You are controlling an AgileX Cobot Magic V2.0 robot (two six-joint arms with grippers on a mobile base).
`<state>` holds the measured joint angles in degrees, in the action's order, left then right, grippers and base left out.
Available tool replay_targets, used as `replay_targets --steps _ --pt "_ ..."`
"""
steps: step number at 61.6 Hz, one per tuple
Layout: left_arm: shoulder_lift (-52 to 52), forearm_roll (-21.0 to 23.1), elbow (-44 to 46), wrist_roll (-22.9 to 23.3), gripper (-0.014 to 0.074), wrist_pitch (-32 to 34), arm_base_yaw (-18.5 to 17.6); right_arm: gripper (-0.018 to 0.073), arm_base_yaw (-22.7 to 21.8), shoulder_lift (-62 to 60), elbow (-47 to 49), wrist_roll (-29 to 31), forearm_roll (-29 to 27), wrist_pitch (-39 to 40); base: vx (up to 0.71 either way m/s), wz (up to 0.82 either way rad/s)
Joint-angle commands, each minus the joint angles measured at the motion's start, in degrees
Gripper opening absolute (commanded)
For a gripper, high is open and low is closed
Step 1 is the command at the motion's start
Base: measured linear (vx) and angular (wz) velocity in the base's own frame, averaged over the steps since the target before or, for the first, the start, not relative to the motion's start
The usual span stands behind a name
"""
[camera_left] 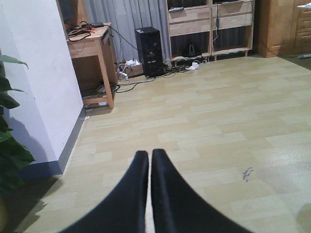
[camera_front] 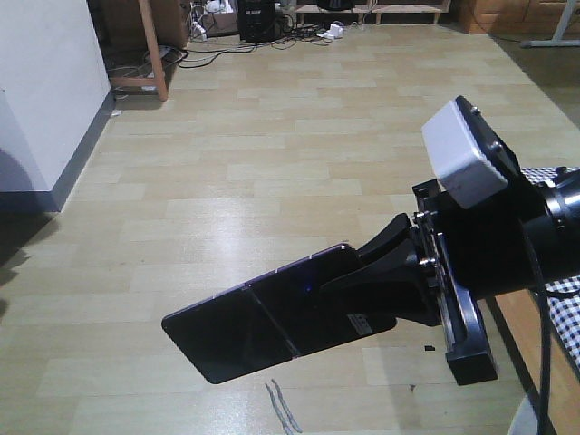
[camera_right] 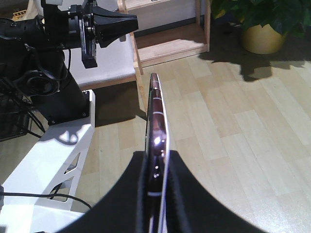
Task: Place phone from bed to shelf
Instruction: 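Hold the phone in the right gripper while the base drives to the shelf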
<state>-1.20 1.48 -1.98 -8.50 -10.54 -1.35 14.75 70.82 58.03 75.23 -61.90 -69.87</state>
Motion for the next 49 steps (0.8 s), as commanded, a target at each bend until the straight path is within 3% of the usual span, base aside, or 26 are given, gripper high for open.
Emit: replay_targets --steps 1,49 --pt "-0.2 0.5 1.3 0.3 0.0001 4.1 0.1 -0.0002 -0.1 -1.5 1.4 -0.2 -5.0 -3.8 0.07 -0.01" --pt "-0.2 0.5 1.3 0.3 0.0001 4.1 0.1 -0.0002 -0.1 -1.5 1.4 -0.2 -5.0 -3.8 0.12 0.05"
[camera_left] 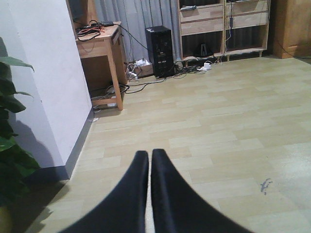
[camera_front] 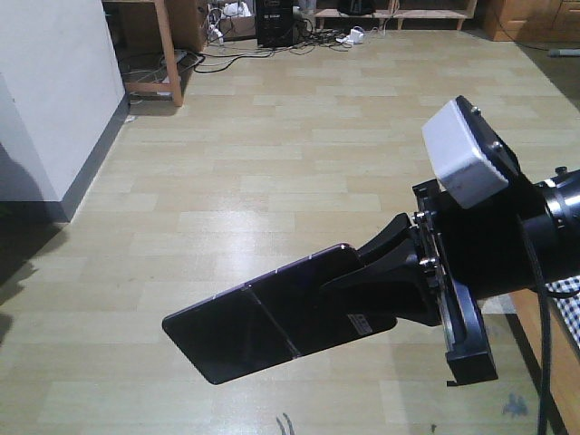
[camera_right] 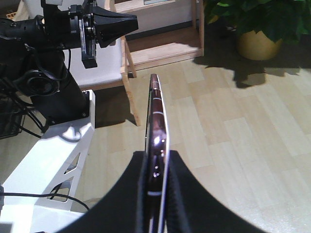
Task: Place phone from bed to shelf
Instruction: 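Hold the phone in the right gripper while the base drives to the shelf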
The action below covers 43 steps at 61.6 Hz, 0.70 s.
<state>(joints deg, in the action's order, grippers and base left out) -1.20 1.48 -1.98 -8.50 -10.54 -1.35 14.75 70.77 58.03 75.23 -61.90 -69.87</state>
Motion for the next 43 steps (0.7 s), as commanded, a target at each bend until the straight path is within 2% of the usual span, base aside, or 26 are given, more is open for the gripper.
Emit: replay_targets --steps 1,43 --pt "-0.2 0.5 1.3 0.3 0.0001 4.1 0.1 -0.0002 -0.1 -1.5 1.4 -0.2 -5.0 -3.8 0.19 -0.02" --pt "-0.2 0.5 1.3 0.3 0.0001 4.1 0.1 -0.0002 -0.1 -1.5 1.4 -0.2 -5.0 -3.8 0.22 -0.07"
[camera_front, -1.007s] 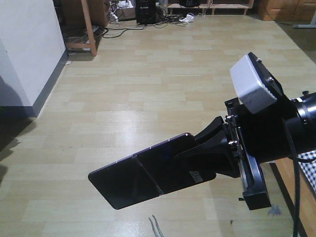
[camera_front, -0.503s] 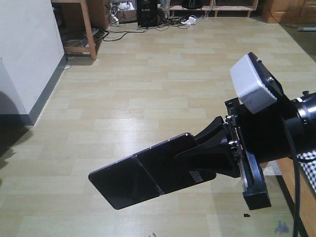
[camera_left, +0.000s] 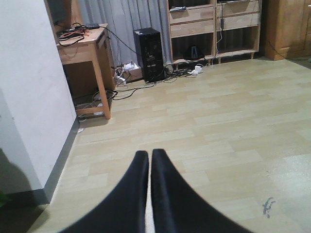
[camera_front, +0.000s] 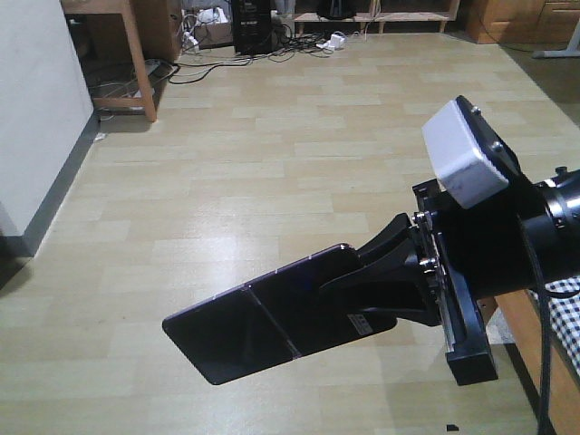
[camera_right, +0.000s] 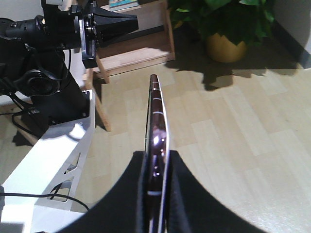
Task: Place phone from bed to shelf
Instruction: 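Hold the phone in the right gripper while the base drives to the shelf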
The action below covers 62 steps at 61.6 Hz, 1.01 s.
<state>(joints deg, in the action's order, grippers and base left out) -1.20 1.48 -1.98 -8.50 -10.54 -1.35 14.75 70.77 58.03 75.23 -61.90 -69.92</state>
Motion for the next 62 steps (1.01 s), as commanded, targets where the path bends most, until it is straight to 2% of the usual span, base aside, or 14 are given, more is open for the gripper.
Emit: replay_targets --steps 1,62 --pt "-0.2 0.5 1.3 0.3 0.0001 4.1 0.1 -0.0002 -0.1 -1.5 1.4 -0.2 -5.0 -3.8 0.27 -0.09" --pt "-0.2 0.5 1.3 0.3 0.0001 4.1 0.1 -0.0002 -0.1 -1.5 1.4 -0.2 -5.0 -3.8 0.37 0.00"
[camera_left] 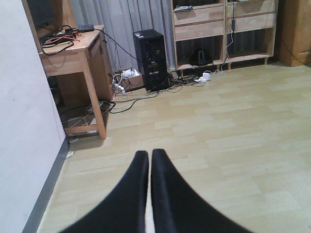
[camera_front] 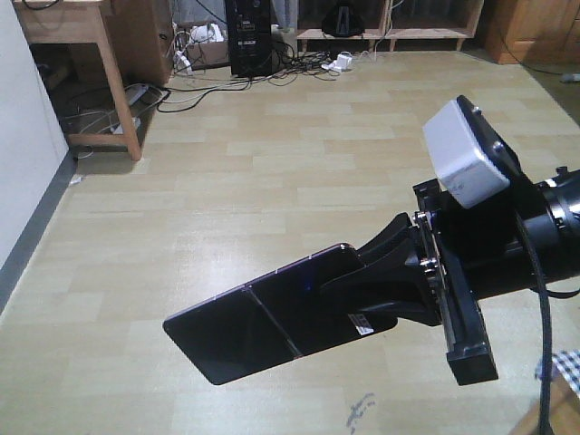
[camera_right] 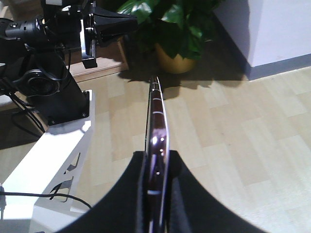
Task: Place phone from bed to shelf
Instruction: 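Hold the phone in the right gripper while the base drives to the shelf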
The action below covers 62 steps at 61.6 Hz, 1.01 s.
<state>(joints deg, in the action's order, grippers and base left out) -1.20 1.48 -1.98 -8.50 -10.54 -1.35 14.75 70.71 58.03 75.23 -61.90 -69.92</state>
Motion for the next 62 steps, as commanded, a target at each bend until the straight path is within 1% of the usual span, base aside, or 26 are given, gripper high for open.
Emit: replay_targets --steps 1,33,62 --pt "-0.2 0.5 1.3 0.3 0.0001 4.1 0.1 -0.0002 -0.1 -1.4 1.4 -0.2 -5.0 -3.8 0.44 0.04" --pt "-0.2 0.5 1.3 0.3 0.0001 4.1 0.1 -0.0002 -0.1 -1.4 1.4 -0.2 -5.0 -3.8 0.45 -0.05" --pt "-0.2 0.5 1.3 0.3 0.0001 4.1 0.1 -0.0002 -0.1 -1.4 1.4 -0.2 -5.0 -3.8 0.45 -0.23"
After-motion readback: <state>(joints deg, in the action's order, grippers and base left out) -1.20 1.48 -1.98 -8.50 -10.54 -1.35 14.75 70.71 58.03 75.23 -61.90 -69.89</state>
